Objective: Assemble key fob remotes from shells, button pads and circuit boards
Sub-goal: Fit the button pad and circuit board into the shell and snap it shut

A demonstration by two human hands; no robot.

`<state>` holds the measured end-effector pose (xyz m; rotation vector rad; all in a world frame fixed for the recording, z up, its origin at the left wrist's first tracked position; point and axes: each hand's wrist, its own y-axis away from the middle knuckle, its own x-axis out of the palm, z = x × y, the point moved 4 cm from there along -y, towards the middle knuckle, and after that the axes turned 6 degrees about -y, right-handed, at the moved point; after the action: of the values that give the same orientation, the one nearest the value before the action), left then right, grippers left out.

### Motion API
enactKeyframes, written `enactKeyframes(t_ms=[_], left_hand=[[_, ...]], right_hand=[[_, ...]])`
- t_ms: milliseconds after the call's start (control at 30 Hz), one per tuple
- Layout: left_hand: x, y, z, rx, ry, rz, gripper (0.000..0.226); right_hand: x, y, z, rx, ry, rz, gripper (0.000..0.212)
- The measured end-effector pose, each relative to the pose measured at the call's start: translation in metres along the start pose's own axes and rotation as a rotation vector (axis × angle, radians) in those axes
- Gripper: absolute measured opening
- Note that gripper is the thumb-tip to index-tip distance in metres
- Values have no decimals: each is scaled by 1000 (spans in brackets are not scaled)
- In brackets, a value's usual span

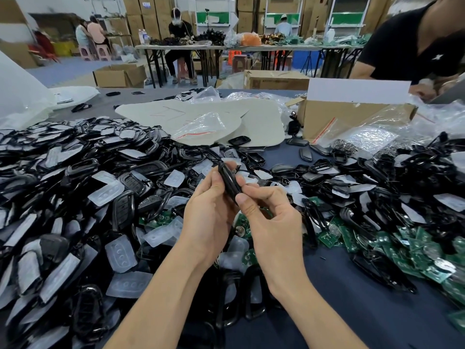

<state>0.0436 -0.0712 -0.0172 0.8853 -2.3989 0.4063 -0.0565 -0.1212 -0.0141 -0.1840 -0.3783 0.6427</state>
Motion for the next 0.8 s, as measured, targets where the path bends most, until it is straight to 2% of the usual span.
enactKeyframes(t_ms=[233, 433, 533, 633, 800], left_hand=[[8, 4, -1, 18, -81, 24, 30], [35, 26, 2, 53, -176, 97, 26], [60, 45, 17, 97, -326, 171, 29], [98, 66, 39, 119, -485, 267, 20], [173, 102, 70, 99, -543, 435, 29]], right_hand=[[-7, -3, -3, 4, 27, -20, 18], [-29, 15, 13, 14, -30, -89, 8], [-59, 36, 23, 19, -60, -159, 9], [-105, 58, 40, 19, -39, -246, 17], [-180, 102, 86, -110, 124, -390, 16]])
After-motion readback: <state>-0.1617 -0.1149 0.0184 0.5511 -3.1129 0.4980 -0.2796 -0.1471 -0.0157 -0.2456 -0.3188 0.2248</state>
